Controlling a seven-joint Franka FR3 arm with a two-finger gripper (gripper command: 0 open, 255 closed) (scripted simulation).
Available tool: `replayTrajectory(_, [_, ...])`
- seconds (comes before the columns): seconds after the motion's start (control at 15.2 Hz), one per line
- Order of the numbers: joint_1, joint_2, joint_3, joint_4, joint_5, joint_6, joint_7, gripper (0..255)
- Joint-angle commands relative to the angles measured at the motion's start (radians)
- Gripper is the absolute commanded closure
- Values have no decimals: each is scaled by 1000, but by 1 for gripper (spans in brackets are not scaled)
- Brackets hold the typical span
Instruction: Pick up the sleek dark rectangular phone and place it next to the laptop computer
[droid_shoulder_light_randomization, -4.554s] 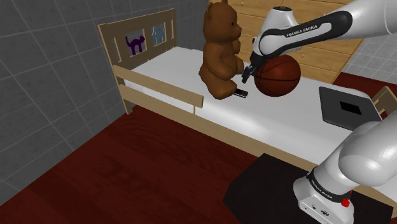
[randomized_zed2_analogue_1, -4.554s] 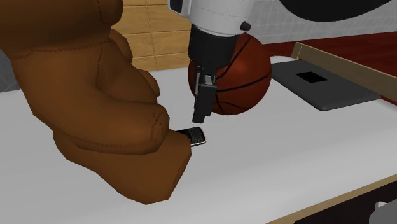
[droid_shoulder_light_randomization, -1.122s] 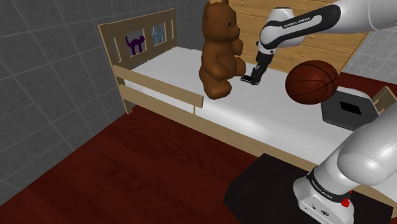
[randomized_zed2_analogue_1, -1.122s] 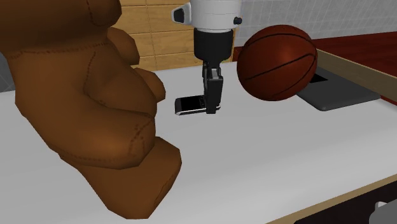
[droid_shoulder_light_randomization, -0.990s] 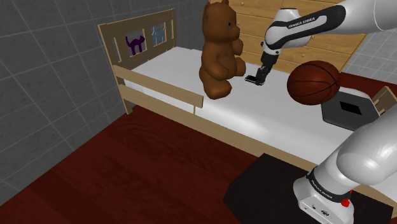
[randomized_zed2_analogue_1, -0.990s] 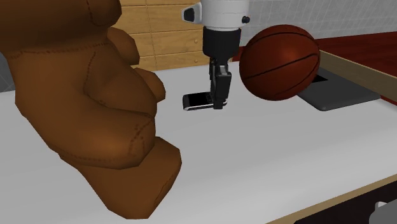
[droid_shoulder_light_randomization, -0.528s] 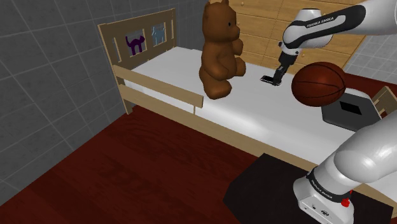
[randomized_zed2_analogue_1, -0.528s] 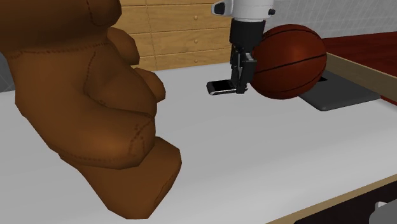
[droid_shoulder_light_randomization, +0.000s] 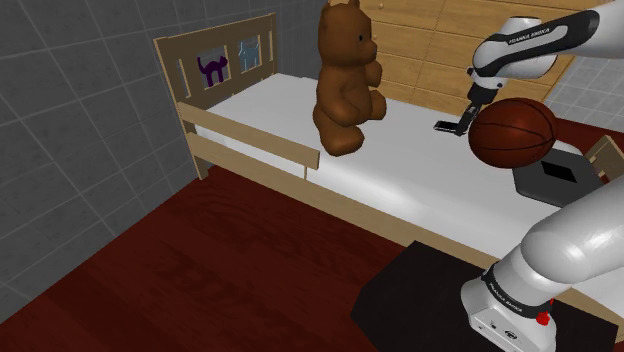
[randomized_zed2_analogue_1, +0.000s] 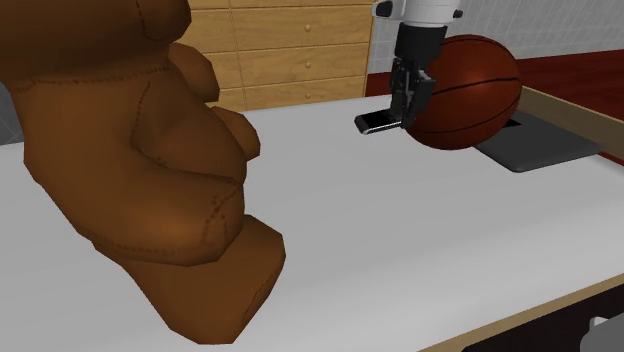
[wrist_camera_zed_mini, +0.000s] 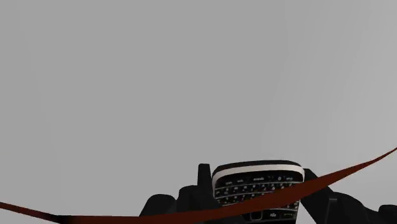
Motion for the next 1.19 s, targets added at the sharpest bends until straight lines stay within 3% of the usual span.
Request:
replayTrajectory(0.0, [-30, -2, -38, -3, -11, -7, -51, 255])
replayTrajectory(1.12, [-39, 127, -78, -100, 59, 203, -140, 255])
